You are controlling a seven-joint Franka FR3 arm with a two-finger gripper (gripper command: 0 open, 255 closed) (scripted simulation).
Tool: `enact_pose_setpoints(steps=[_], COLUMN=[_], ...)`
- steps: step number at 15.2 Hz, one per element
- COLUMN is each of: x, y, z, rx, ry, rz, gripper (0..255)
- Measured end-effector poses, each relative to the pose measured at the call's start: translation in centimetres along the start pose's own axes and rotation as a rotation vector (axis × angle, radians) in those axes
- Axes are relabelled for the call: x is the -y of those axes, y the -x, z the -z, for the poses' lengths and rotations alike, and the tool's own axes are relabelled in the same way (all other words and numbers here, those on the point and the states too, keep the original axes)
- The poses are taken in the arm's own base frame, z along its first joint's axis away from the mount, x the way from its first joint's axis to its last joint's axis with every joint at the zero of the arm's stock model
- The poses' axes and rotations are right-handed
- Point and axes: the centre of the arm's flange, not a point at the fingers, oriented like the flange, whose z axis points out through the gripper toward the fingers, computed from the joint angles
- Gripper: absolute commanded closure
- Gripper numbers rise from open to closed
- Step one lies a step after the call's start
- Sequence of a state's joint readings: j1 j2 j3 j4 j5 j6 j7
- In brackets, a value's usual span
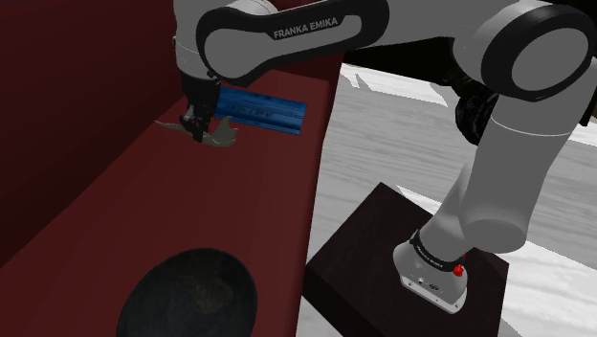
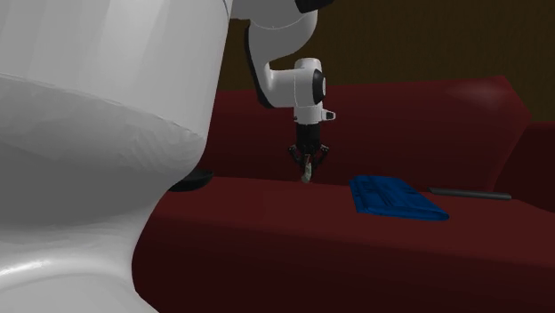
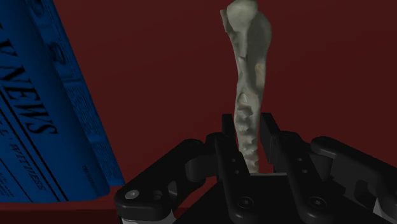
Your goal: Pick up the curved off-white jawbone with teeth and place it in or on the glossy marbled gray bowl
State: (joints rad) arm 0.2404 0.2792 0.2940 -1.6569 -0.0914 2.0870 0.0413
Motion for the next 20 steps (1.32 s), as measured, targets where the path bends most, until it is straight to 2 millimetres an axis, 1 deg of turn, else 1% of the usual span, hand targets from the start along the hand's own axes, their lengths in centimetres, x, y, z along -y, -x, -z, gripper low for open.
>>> enact_pose_setpoints(steps=[20], x=[0.0], y=[-1.6], z=[10.3], rx=[0.000], ry=[0.000], rz=[0.000], gripper=[255])
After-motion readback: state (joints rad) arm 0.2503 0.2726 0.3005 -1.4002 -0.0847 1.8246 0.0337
